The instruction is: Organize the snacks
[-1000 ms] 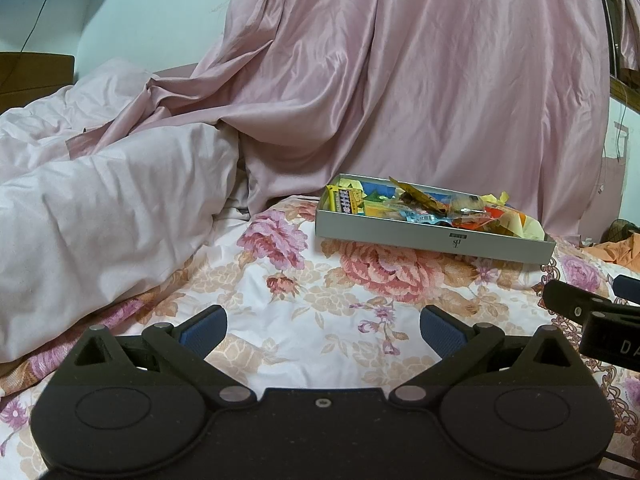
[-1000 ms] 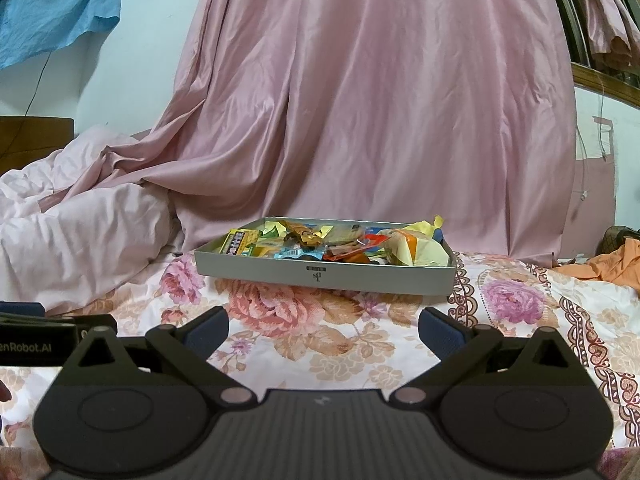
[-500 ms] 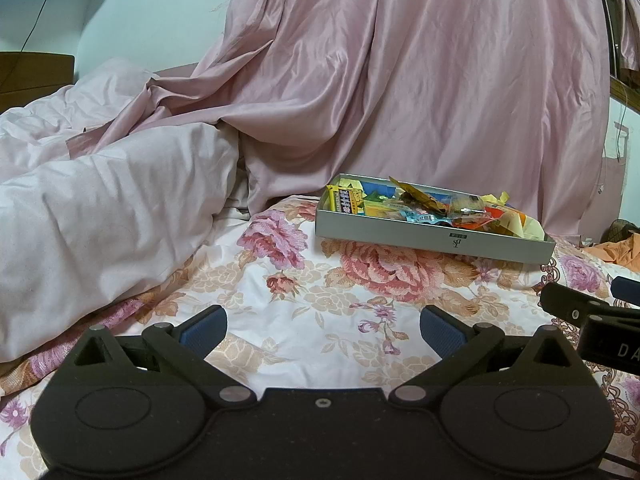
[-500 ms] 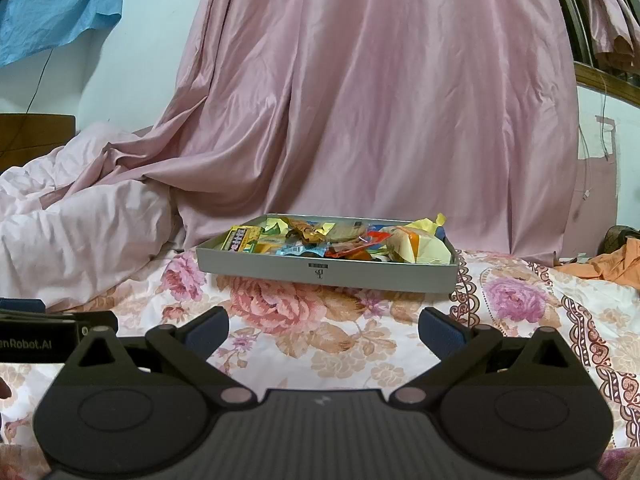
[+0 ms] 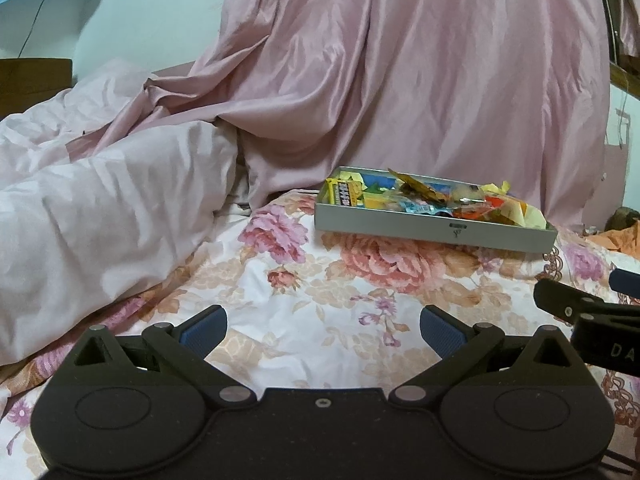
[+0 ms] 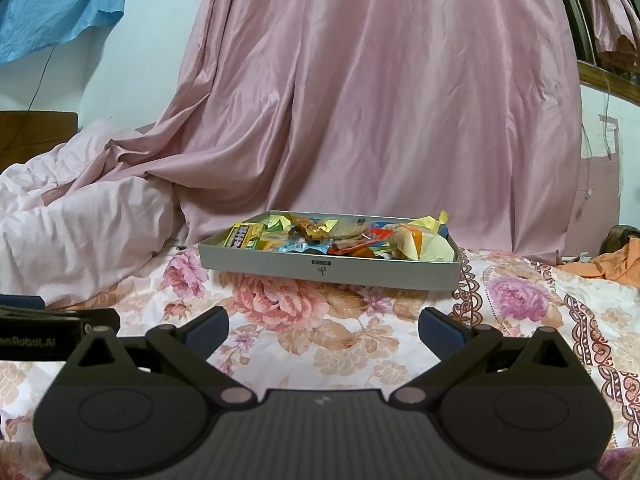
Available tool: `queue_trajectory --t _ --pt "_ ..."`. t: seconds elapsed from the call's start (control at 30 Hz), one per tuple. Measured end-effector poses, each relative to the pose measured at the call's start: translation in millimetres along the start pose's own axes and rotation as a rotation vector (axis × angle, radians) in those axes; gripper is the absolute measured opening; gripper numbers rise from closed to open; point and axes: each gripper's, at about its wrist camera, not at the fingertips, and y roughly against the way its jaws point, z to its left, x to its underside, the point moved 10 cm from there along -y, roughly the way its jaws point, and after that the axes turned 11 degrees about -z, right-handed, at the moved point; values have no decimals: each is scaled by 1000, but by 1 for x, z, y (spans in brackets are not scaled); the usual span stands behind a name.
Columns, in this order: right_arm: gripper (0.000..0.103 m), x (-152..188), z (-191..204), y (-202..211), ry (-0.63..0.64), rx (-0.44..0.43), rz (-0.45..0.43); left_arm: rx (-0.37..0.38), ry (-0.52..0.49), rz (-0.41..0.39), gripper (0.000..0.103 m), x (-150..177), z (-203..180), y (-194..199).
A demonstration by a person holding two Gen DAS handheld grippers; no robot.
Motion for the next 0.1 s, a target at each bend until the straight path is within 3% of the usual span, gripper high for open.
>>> queue_trajectory --t 0.1 --pt "103 1 1 -1 3 -5 7 4 -3 -2 102 0 -1 0"
